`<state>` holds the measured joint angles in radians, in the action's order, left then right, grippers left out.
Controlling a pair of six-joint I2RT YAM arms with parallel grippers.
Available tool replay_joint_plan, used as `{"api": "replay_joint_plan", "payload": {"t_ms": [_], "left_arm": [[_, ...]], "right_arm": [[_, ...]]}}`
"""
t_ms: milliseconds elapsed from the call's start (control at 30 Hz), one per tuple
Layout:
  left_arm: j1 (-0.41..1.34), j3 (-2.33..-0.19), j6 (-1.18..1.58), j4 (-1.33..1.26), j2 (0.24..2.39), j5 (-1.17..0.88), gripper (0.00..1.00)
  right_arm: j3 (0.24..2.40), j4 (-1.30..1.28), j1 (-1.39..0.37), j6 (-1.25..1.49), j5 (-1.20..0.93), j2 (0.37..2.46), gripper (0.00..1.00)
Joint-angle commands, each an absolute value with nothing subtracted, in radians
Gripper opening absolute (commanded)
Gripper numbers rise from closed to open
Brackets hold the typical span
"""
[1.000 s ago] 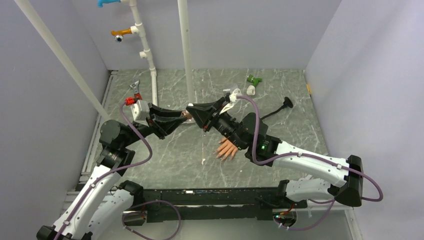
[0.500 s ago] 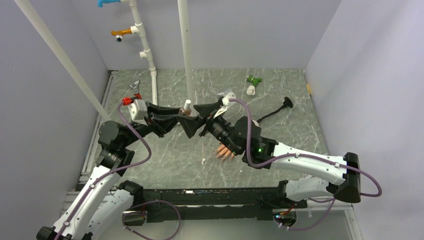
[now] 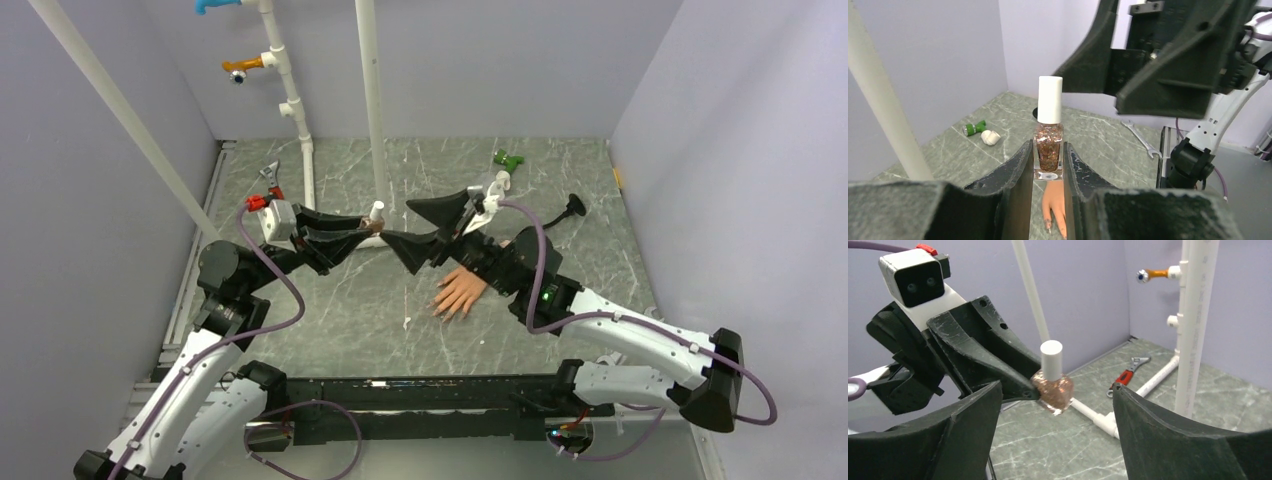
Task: Paint the nails
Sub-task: Screw the nail polish bottle.
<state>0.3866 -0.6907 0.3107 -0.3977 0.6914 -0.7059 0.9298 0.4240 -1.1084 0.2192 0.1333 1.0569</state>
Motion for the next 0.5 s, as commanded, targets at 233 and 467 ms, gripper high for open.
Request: {"api": "replay_joint_plan", "payload": {"t_ms": [233,467], "left_arm": [[0.386,-0.742,0.368,-0.525,0.725,-0.865,0.00],[0.385,-0.741,0.388,-0.557,0.728,-0.903,0.00]], "right_arm": [[0.918,0.720,-0.837,0.361,-0.632,1.098,0.75],[0.959,0.754,-0.816,0.397,-0.696,1.145,0.73]]}}
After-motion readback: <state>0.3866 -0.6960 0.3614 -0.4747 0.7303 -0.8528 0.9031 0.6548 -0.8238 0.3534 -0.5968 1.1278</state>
